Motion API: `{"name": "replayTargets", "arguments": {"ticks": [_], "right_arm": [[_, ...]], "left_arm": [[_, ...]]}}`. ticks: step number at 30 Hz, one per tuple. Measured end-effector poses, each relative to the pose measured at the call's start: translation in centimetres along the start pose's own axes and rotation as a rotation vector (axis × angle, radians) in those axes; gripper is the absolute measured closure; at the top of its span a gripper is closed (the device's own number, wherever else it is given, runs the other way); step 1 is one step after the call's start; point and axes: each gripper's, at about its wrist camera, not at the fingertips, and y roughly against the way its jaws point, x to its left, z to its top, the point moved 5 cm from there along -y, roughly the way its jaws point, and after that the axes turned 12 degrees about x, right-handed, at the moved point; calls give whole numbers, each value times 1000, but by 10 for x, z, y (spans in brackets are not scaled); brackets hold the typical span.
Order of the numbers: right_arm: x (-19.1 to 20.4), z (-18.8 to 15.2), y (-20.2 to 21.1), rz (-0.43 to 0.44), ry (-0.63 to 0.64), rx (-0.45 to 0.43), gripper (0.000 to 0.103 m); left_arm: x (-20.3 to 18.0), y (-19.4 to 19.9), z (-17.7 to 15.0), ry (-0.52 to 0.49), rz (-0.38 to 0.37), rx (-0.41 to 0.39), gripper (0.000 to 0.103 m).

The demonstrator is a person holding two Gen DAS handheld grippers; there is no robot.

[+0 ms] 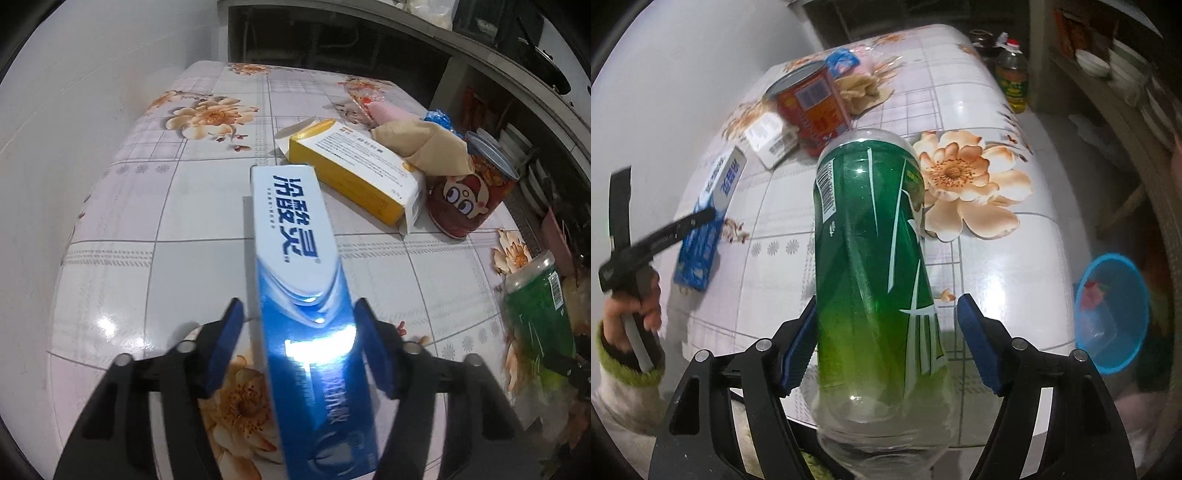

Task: Collect trash
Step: 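Carry the bottle in the right gripper while the left gripper carries the toothpaste box to the wastebasket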

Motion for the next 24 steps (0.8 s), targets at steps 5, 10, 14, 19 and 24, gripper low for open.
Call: {"name": "replayTargets", "arguments": {"ticks": [5, 10, 14, 19, 24], "right_arm": [[-2, 0, -5, 45, 9, 8, 48], [-8, -7, -2, 108, -28, -23, 48], [-17, -22, 6, 204, -81, -60, 49], [-46, -49, 28, 373, -188, -166, 49], [-104, -83, 63, 424, -341, -319, 49]], "left_arm": [[1, 3, -4, 7, 13, -23, 54], [2, 23, -21, 13, 6, -51, 54], [-3, 47, -38, 13, -44, -68, 55], [-48, 73, -50, -58, -174, -71, 55], [-141, 86, -40, -231, -309, -72, 55]]}}
